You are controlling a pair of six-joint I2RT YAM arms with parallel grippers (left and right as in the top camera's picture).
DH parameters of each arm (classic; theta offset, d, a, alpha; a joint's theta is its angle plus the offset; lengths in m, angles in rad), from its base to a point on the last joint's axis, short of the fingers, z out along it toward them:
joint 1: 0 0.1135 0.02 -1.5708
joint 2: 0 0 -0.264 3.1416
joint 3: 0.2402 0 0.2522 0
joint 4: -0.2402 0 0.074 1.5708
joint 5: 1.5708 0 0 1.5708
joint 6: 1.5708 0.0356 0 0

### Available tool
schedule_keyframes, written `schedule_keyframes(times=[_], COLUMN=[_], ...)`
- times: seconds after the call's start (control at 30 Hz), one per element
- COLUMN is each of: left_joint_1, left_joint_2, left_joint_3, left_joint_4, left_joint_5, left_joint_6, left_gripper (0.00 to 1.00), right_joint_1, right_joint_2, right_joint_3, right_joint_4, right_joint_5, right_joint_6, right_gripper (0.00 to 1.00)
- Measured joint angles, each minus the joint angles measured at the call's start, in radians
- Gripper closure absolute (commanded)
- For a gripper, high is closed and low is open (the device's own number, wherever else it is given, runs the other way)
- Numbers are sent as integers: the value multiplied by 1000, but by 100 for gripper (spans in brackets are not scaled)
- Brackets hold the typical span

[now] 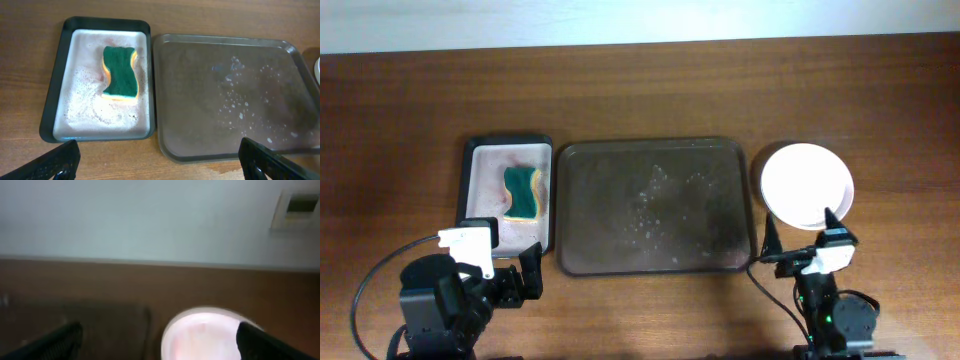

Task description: Clean dirty plates on tray and stack at the side

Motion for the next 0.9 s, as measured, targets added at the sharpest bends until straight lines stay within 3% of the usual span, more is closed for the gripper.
schedule_keyframes(times=[0.9], left_joint_1=[0], left_joint_2=[0], left_joint_3=[0], left_joint_4=[1], left_joint_5=[0], left_joint_6=[0], left_gripper=[1], right_joint_1=[0], right_joint_2=[-1], right_joint_3=[0], right_joint_4=[-14], right_joint_5=[0], right_joint_6=[-25], right_gripper=[1])
